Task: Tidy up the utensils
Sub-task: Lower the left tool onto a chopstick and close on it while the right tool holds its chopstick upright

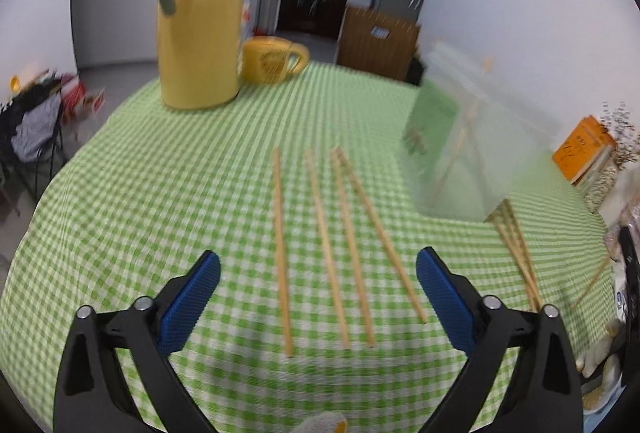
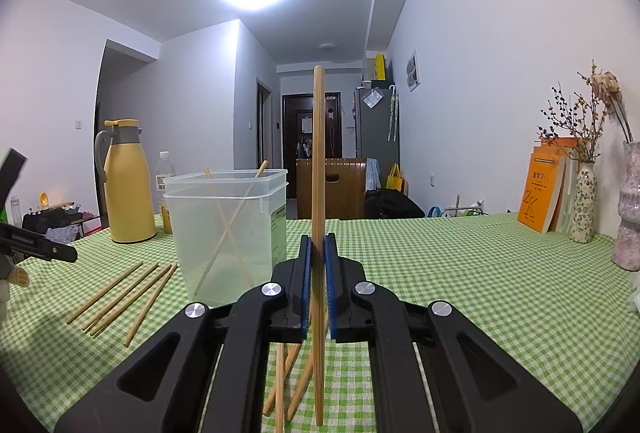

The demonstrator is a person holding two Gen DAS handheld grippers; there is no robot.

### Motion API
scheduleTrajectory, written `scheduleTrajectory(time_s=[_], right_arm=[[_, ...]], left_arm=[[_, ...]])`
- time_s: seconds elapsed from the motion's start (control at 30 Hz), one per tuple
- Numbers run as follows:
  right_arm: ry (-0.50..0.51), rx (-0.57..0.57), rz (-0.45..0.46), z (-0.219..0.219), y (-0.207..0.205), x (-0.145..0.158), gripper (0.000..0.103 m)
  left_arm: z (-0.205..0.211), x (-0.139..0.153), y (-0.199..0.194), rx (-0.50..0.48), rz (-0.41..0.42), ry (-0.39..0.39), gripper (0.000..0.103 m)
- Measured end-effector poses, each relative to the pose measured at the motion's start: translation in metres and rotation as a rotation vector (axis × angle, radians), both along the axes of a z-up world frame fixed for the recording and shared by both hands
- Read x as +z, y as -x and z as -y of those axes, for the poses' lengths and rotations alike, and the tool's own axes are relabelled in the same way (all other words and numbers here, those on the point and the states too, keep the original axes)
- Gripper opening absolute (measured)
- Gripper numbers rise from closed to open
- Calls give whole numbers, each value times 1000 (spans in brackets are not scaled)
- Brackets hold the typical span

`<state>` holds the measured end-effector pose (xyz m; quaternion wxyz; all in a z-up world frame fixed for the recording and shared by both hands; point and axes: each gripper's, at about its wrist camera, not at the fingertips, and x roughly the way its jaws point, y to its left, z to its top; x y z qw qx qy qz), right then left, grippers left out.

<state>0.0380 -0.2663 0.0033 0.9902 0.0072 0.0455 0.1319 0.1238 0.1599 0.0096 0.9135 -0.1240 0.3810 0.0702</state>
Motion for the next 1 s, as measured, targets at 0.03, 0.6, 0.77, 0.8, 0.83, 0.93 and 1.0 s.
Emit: scheduleTrajectory(time_s=[0.03,0.6,0.77,0.8,0.83,0.93,1.0], right_arm=[[0,0,1,0,0,0,7],[-9,10,-19,1,-4,0,7],[-13,12,-21,2,-4,0,7],[-13,11,-20,2,-4,0,7],[-14,11,-20,2,-4,0,7],[-14,14,-23,2,-4,0,7],[-16,15,-23,2,-5,-1,7]], left_arm=[[-4,-2,-7,4,-33,-5,86],[-42,-47,-91,64,-360,6,31],[-32,-50,-102,63,-390,-22,17],[-27,-51,-102,64,-397,-25,15],[-27,-52,-103,66,-403,-28,12],[-23,-57,-110,57,-418,-29,10],[-20,-57,-114,48,-425,-18,8]])
